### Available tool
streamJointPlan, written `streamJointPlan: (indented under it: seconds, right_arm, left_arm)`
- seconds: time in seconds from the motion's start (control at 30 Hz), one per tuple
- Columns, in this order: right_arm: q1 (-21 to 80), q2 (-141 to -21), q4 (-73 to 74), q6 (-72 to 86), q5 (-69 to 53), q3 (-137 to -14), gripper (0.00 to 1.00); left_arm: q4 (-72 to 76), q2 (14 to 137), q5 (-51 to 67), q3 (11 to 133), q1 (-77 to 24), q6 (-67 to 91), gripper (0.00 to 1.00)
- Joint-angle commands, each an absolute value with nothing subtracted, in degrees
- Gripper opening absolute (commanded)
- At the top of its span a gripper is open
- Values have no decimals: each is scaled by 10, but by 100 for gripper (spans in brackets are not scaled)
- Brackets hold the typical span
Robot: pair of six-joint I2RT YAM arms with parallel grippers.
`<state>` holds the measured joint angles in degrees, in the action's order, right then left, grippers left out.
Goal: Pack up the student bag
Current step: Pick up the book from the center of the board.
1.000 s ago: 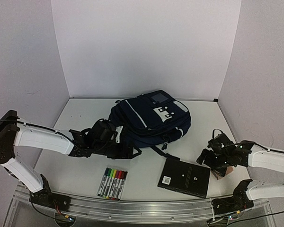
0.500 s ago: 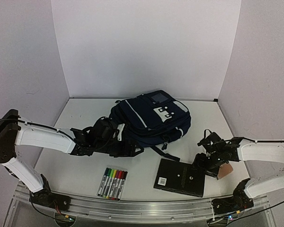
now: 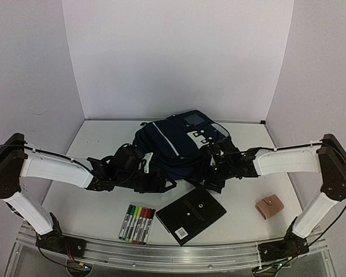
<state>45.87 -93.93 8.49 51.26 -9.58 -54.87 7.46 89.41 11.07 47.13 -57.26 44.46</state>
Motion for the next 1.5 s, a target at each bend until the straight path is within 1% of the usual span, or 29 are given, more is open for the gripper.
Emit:
streamJointPlan:
  seconds: [0.0,0.07,0.2,0.33,0.47,0.57,0.67,0.8,0.9,1.07,1.27,1.37,1.47]
  right_arm:
    - [466,-917,72,504,-52,-560,79]
    - [466,-885,108,510,-31,-541,83]
    - [467,-811,158,547,-27,-455,86]
    - [466,-737,184,586,-41,-374,86]
    - [468,-717,183,604,-68,-331,83]
    - [471,-729,162,602,-85,-320,79]
    - [473,-760,118,603,-117,-317,73]
    - [479,-798,80,601,-134,-326,69]
    - [479,-825,45,604,-141,-335,67]
    - [480,-866,-20,611,-106,-364,66]
    - [479,-935,-34,574,-55,-445,63]
    - [479,-943,-30,561,-45,-466,63]
    - [479,-931,-12,557,-46,-456,64]
  left_arm:
    - [48,880,109,487,-566,372,87]
    - [31,892,128,502,-564,354,87]
    - [34,930,172,519,-564,355,84]
    - [42,962,193,527,-564,357,81]
    - [55,987,197,531,-564,356,79]
    - [44,1003,192,541,-564,351,77]
    - [42,1013,197,547,-564,351,74]
    - [44,1024,211,549,-564,356,62]
    - [43,1027,218,547,-564,359,58]
    - [31,1033,216,546,-564,362,55]
    - [30,1031,212,545,-564,368,54]
    - [27,1020,202,541,-564,375,53]
    - [16,997,174,531,-565,387,53]
